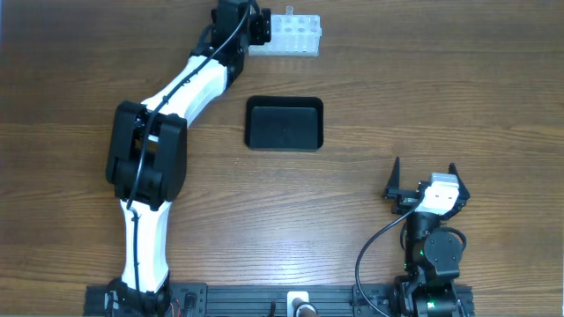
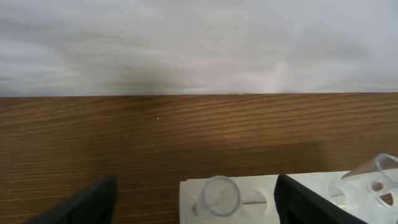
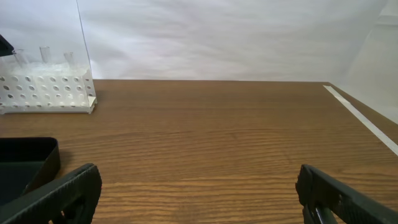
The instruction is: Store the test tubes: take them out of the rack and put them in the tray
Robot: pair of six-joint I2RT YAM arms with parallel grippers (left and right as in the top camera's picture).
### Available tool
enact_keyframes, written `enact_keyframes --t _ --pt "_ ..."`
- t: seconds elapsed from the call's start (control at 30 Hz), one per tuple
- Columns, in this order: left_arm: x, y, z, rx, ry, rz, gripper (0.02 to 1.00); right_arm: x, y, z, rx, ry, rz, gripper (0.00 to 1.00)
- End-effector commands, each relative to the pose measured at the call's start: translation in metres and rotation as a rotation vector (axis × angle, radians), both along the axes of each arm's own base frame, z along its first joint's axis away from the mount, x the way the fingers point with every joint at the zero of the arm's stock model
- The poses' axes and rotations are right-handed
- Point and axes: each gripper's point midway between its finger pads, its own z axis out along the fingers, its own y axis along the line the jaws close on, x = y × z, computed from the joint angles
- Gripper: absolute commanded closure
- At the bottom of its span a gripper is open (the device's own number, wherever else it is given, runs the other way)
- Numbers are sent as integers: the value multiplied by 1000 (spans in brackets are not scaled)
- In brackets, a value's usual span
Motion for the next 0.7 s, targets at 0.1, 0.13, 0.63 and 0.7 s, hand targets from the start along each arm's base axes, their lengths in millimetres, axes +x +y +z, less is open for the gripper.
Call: enact_keyframes --t 0.1,0.13,0.63,0.7 --pt "5 -8 -3 -13 -10 -3 281 0 -1 -2 -1 1 -3 9" --pt "6 -8 -4 -14 -11 -4 299 0 -1 -2 -1 1 -3 7" --pt "7 -13 -5 -17 -23 -10 520 0 -1 -2 -1 1 -3 9" --pt "9 -14 -7 -20 -31 -10 522 0 -1 -2 -1 1 -3 7"
